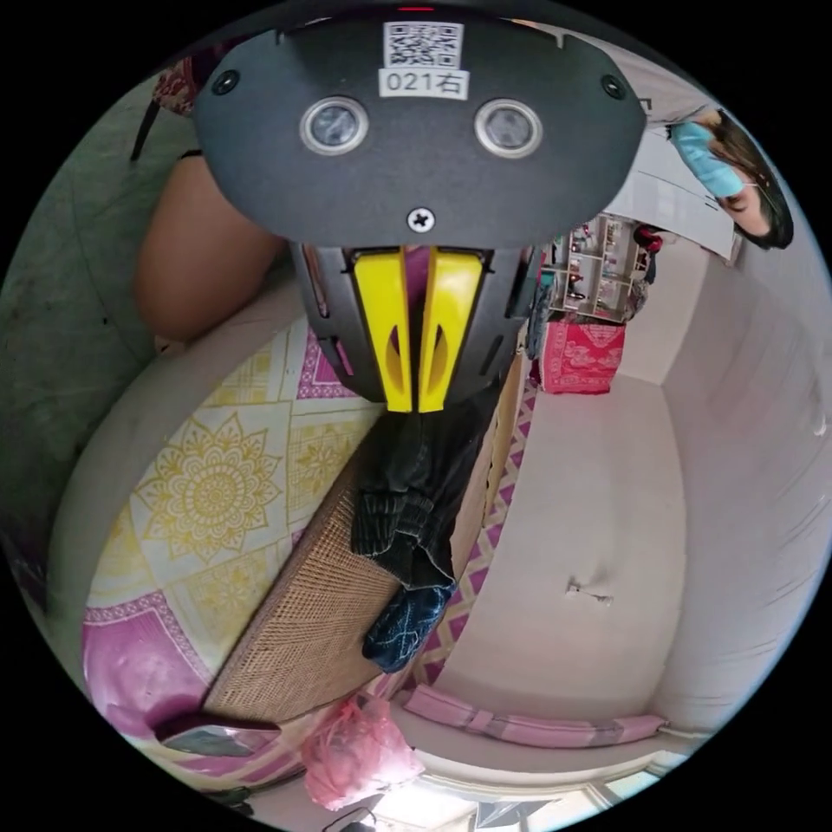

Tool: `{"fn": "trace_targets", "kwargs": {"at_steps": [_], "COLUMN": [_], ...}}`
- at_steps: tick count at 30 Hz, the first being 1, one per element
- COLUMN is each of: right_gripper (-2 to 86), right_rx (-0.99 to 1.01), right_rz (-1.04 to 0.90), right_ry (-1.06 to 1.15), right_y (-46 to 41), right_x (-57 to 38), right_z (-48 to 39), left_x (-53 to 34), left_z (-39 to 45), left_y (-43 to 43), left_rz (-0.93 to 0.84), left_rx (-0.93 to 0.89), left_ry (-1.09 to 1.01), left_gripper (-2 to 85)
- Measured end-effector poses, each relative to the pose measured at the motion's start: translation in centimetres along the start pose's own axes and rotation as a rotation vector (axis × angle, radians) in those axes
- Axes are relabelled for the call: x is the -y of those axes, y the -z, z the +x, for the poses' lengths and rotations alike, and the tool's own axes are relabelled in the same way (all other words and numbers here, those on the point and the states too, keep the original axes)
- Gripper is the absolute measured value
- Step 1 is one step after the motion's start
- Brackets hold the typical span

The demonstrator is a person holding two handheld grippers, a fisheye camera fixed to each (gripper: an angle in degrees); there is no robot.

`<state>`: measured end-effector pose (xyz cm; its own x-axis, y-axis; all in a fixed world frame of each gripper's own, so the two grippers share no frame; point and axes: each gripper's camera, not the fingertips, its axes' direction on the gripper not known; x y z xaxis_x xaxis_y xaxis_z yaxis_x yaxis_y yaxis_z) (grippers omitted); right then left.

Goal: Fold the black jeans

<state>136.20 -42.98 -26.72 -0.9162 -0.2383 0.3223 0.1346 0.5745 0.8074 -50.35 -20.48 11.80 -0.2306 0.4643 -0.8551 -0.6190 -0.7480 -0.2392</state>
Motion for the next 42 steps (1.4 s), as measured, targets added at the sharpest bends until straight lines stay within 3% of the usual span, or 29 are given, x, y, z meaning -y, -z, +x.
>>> {"fn": "trace_targets", "kwargs": {"at_steps": [9,15,23,42], "right_gripper": [0.2,0.1,-0.3,-0.4], "right_rx": [0.095,0.075,-0.396,-0.3], "right_rz": [0.0,-0.015,-0.027,-0.067], "right_ry": [-0.03,0.034,0.509,0.379], "right_y": [-0.1,-2.5,-9.1,-16.4], "right_x": [0.6,-0.4,-8.0,-17.4], "right_z": [-2.7,-5.6,-16.4,-2.4], "left_x": [5.1,10.0,12.1,13.1], "left_z": [0.8,0.6,1.9,4.6], "left_y": [-0.6,-2.6,-3.1,-3.0], "left_rz": [0.031,-0.068,-0.082,-0.038], "left_rx": [0.131,0.198,0.33,0.24], "left_ry": [0.027,0.115,0.151,0.119], "left_gripper": [7.8,6.4,2.3,-0.9]}}
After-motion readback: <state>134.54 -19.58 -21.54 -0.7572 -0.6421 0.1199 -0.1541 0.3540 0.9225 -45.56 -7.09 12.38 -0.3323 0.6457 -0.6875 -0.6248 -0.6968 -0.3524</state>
